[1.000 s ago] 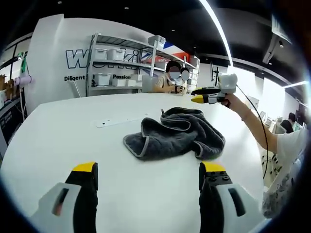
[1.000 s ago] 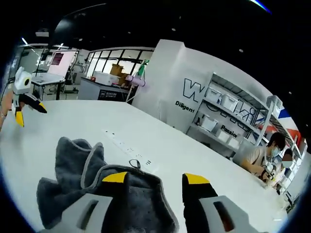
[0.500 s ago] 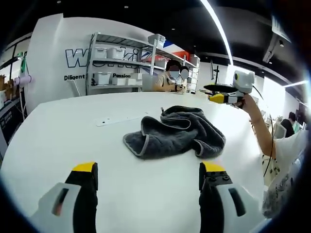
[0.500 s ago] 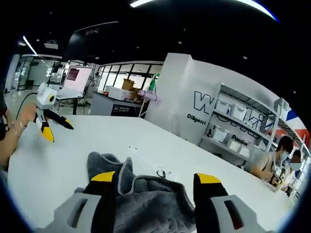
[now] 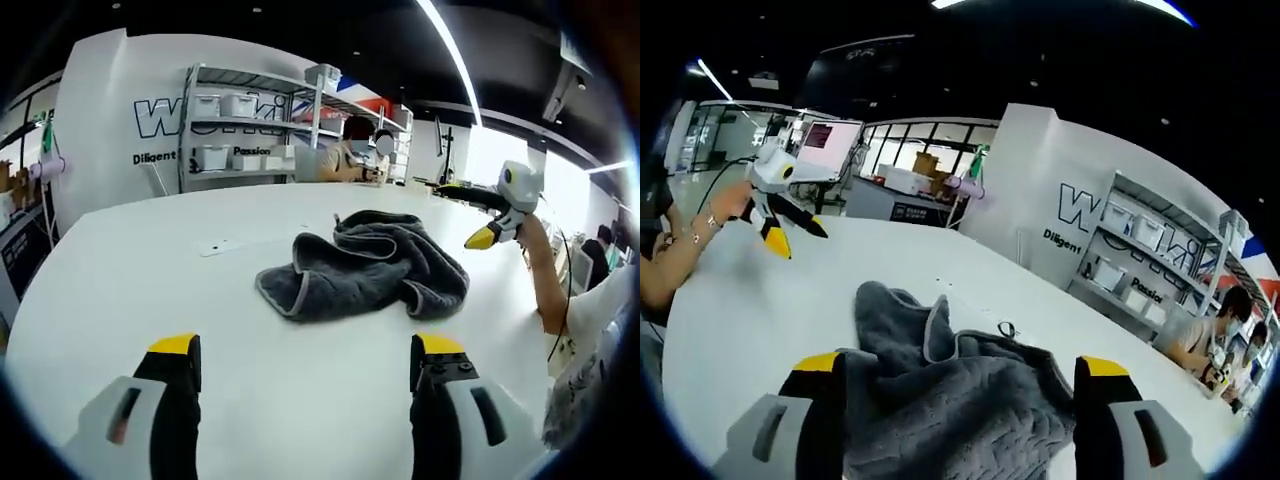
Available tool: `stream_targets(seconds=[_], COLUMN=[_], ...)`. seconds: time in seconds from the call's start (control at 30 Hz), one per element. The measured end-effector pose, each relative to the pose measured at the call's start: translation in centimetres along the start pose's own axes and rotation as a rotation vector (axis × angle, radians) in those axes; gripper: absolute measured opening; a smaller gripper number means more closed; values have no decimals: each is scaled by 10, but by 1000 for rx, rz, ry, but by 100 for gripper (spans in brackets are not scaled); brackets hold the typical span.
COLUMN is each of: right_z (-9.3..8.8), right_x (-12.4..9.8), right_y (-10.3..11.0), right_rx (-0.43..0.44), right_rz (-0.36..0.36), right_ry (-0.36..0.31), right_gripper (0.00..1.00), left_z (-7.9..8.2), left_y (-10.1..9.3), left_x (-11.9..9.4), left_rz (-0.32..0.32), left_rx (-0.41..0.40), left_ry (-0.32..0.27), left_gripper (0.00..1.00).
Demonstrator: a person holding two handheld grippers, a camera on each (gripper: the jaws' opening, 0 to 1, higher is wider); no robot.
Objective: Fold the towel on the table until its edges align and the towel forms a compact rectangular stack.
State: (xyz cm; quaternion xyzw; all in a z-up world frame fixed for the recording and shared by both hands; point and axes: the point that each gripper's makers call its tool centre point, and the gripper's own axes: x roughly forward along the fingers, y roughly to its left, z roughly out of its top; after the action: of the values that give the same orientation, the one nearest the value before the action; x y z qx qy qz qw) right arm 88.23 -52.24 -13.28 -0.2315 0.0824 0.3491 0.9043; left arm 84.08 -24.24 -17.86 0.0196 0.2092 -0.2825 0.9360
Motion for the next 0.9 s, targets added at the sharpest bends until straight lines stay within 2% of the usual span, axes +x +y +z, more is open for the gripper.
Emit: stream_targets(seconds=[0.2,0.4,0.9], right_z=[-16,-34,-34], right_x=[3,-1,0], right_y=[17,20,11], right_rx=[21,51,73], right_rz=[62,84,63], right_ry=[28,50,32], right_gripper=[99,99,99], left_z=[-3,-3,0], left_y=[4,3,-2], left_x=[-1,1,0], left_rz=[15,23,8], left_rx=[-6,14,27], left_ry=[9,24,15], left_gripper=[91,91,91])
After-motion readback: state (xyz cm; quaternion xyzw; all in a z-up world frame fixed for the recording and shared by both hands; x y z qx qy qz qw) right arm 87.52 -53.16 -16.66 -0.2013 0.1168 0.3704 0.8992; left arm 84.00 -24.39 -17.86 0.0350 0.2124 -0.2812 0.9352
